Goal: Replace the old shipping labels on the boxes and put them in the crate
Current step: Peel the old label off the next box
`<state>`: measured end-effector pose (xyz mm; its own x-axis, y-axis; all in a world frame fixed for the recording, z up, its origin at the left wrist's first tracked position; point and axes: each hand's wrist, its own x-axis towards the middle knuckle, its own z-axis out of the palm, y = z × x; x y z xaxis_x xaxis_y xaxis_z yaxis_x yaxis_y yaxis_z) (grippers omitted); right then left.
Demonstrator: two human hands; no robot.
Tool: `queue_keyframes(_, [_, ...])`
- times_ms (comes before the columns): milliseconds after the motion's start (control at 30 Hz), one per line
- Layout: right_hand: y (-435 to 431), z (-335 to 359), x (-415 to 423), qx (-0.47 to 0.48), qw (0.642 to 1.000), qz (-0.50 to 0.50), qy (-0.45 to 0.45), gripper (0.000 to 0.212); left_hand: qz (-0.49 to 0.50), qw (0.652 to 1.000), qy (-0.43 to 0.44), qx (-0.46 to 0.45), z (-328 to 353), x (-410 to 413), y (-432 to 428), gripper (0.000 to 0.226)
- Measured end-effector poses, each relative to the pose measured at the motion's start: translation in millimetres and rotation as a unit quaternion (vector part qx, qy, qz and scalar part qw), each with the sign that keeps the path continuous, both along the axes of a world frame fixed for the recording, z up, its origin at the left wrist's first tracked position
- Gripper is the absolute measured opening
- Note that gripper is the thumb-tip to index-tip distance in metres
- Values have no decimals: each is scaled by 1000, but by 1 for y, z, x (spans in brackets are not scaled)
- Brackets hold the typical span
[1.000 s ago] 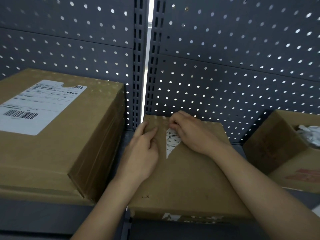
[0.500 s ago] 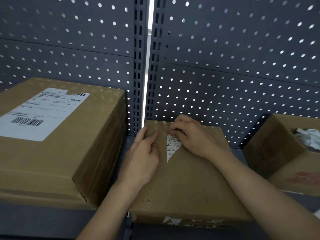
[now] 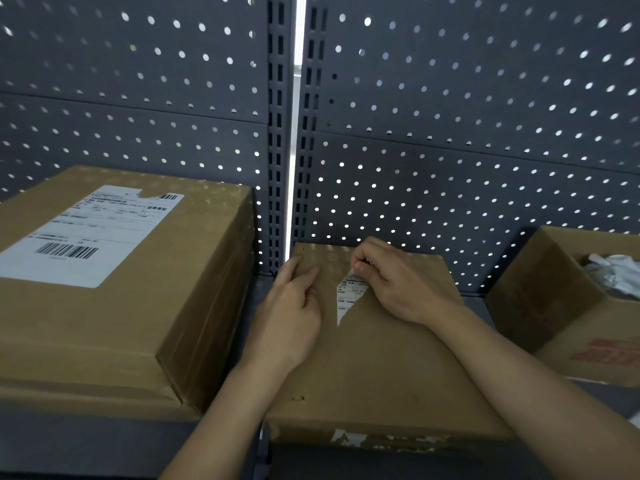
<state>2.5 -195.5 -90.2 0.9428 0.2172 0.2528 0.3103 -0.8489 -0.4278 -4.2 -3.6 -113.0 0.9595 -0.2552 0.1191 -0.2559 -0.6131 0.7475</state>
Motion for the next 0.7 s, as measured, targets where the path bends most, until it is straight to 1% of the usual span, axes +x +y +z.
queue_keyframes(167, [4,3,-6,3,1000,2,-13,15,1,1000,-2,-3,-1,1,0,46])
queue_keyframes(300, [6,10,-12,-22,999,-11,-28,15,3,1000,-3,1,-1,1,0,46])
queue_keyframes(600, [6,4,-10,28,999,5,-43,14,-3,1000,-2,-7,-1,2,1,46])
queue_keyframes(700, [6,10,-17,-1,999,-12,-52,16,-3,1000,-3,-10,0,1,2,46])
